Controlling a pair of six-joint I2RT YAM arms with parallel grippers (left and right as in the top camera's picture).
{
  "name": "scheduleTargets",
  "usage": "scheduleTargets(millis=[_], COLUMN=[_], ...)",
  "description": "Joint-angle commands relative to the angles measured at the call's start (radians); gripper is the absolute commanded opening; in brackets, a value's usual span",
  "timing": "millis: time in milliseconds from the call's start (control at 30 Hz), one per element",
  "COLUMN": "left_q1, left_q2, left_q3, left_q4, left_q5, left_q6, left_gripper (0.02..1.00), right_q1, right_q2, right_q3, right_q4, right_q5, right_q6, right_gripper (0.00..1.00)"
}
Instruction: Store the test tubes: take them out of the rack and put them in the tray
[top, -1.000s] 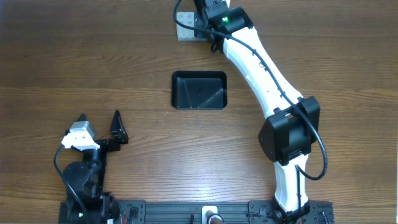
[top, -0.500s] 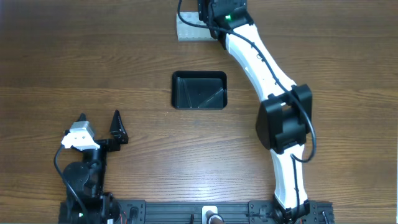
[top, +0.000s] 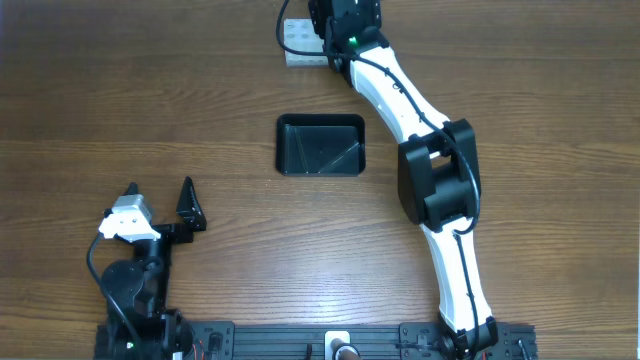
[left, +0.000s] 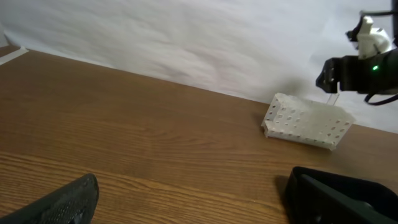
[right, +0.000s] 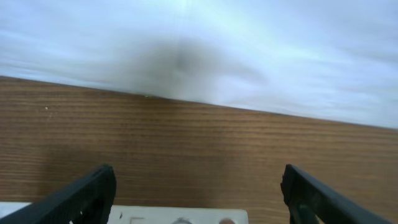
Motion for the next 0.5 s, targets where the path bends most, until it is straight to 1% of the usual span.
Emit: scheduleTargets(millis=[33,133,233,300,333,467,500], left_q1=[0.005,0.005,0.005,0.005,0.005,0.005,0.005], left_q2=[-0.006,-0.006,-0.006,-0.006,-0.006,-0.006,-0.006], left_q3=[-0.004,-0.004,-0.004,-0.004,-0.004,-0.004,-0.004], left_q4=[-0.005,-0.005,-0.005,-0.005,-0.005,-0.005,-0.005], left_q5=[-0.005,-0.005,-0.005,-0.005,-0.005,-0.005,-0.005], left_q6=[0.015,0.015,0.015,0.015,0.015,0.015,0.015], left_gripper=[0.998,0.998,0.998,0.998,0.996,0.998,0.998], right_q1=[0.003,0.002,0.001,0.0,0.0,0.0,0.0], right_q2=[0.038,0.049,0.056,0.058,0.058,0.058,0.058], right_q3=[0.01,0.01,0.01,0.01,0.01,0.01,0.01], right_q4=[0.013,0.013,0.013,0.012,0.012,0.012,0.011], right_q5=[0.013,0.013,0.014,0.013,0.013,0.014,0.013], right_q6=[-0.008,-0.008,-0.008,-0.008,-0.008,-0.004,-0.004], right_gripper=[0.825,0.798,0.722,0.627,0.553,0.354,0.316])
